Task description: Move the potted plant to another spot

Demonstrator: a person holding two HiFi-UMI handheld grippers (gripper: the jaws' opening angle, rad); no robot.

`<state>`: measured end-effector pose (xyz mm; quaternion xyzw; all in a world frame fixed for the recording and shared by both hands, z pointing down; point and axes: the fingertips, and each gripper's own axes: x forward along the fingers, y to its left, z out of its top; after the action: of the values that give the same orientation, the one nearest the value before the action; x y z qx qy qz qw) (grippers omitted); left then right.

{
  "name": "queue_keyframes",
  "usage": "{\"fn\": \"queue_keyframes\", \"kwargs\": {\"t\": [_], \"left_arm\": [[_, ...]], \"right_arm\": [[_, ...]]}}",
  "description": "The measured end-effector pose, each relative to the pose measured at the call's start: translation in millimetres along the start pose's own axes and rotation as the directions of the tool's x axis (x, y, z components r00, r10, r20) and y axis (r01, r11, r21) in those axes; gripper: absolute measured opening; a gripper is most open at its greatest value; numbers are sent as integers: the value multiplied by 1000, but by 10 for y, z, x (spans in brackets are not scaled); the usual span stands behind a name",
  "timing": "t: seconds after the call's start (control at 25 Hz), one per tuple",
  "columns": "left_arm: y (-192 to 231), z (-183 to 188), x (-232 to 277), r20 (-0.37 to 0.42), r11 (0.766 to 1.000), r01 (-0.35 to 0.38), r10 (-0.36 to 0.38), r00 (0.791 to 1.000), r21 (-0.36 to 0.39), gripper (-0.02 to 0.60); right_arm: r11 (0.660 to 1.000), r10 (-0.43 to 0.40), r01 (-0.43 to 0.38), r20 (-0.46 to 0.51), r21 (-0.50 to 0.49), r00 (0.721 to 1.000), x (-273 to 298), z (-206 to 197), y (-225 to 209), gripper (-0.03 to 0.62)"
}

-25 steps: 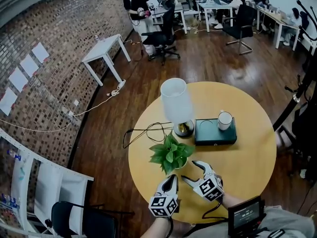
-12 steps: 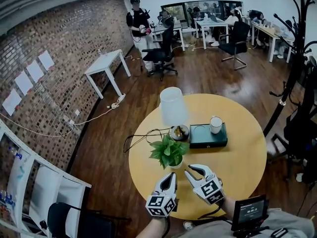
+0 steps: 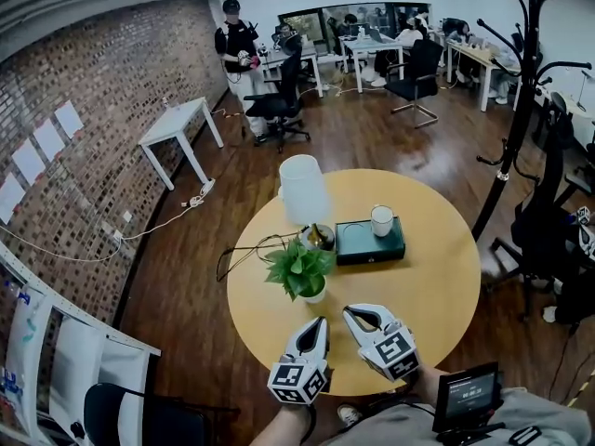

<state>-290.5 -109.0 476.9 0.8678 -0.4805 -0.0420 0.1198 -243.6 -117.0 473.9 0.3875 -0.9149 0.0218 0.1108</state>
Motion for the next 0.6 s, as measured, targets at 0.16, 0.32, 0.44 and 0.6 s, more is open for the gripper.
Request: {"fn": "queue_keyframes", "kwargs": {"t": [0.16, 0.32, 0.44, 0.6], "left_arm": [[-254, -6, -53, -6, 1000, 20, -20, 1000, 10, 0], [-548, -39, -105, -10, 999, 20, -20, 1000, 25, 0], [-766, -84, -108, -6, 999, -2, 2, 1000, 38, 0], [-1156, -222, -106, -3, 999, -40, 40, 999, 30, 0]], "right_arm": [[1000, -10, 10, 1, 14, 1000, -248, -22, -5, 8], [1000, -3, 3, 7, 27, 1000, -532, -58, -27, 8], [999, 15, -16, 21, 32, 1000, -751, -86, -90, 8], [999, 39, -39, 19, 36, 999, -1160, -230, -231, 8]]}}
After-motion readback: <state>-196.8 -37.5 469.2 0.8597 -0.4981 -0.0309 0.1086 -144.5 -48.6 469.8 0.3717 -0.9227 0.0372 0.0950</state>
